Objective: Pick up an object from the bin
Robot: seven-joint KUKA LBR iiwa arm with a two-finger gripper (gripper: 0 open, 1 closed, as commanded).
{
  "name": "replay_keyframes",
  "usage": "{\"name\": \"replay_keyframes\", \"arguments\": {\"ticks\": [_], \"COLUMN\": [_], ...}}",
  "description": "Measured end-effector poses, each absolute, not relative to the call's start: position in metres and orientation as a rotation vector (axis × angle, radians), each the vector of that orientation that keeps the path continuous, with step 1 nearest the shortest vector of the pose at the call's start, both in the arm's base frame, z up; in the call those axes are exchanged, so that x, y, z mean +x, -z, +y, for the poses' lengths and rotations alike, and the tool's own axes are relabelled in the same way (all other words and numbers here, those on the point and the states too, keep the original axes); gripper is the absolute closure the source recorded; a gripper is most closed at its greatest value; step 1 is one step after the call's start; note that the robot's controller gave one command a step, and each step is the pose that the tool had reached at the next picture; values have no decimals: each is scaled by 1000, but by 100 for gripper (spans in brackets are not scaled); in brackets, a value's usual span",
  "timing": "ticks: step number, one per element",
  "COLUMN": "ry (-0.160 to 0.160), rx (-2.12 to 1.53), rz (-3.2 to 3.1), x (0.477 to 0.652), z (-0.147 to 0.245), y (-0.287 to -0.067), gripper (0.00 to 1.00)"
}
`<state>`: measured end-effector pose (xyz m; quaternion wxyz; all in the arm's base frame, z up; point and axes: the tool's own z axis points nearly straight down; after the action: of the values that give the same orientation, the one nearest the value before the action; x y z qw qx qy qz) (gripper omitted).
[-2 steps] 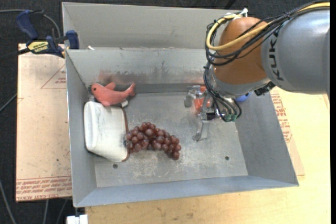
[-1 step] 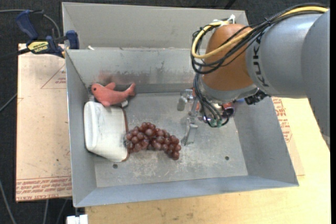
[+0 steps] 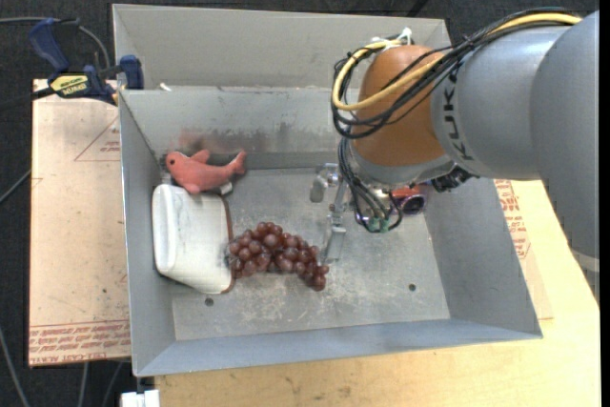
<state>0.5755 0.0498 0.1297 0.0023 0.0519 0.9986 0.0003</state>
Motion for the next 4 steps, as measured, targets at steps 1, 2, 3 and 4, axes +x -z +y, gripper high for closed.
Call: {"name": "replay_keyframes", "arguments": {"ticks": [1, 2, 3, 4], "ry": [-2, -1, -2, -5], "rx": [6, -73, 3, 132], "rz": [3148, 3118, 3141, 3119], "x": [584, 570, 555, 564], "z": [59, 61, 98, 103], "y": [-153, -149, -90, -75], "gripper": [0, 0, 0, 100]}}
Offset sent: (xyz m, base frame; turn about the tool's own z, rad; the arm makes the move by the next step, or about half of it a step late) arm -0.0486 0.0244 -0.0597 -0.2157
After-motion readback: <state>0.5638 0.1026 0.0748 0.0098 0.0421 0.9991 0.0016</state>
